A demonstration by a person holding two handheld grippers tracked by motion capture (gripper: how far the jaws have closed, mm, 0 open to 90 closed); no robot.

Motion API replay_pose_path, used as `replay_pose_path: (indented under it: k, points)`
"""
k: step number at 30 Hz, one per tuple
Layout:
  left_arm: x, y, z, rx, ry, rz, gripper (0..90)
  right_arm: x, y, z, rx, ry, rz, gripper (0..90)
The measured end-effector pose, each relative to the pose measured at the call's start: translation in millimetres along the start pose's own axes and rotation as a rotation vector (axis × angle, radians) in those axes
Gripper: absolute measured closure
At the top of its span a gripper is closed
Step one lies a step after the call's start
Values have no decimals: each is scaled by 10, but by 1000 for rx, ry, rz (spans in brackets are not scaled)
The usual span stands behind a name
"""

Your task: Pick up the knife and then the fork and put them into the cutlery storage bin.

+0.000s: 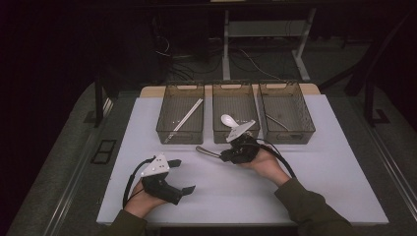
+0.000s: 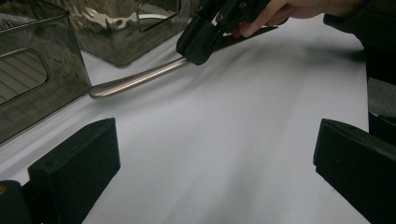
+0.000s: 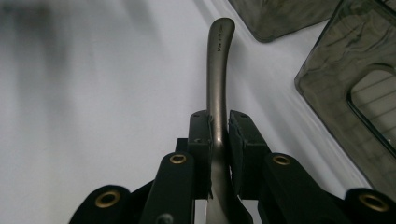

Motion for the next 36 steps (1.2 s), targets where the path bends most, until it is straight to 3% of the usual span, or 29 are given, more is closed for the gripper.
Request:
replay_pose_path:
  k: [9,18,36]
  points:
    - [5,4,6,1,0,2,0,-256,-39,-46,5,1,19,795]
    - [10,4,8,2,-1,0,0,-508,-59,-43,46,-14,59,795]
    - [21,-2,8,2,-1,-4,0,-1125,-137,283,105,-121,145,794]
Point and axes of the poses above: each handheld gripper's, and its own axes: x roughly forward along the jaws, y roughly out of its top, z roughly to its right, the point moved 7 cm from there along x, roughly forward along the jaws, and after that the axes turned 7 degrees about y, right-handed, at the moved point
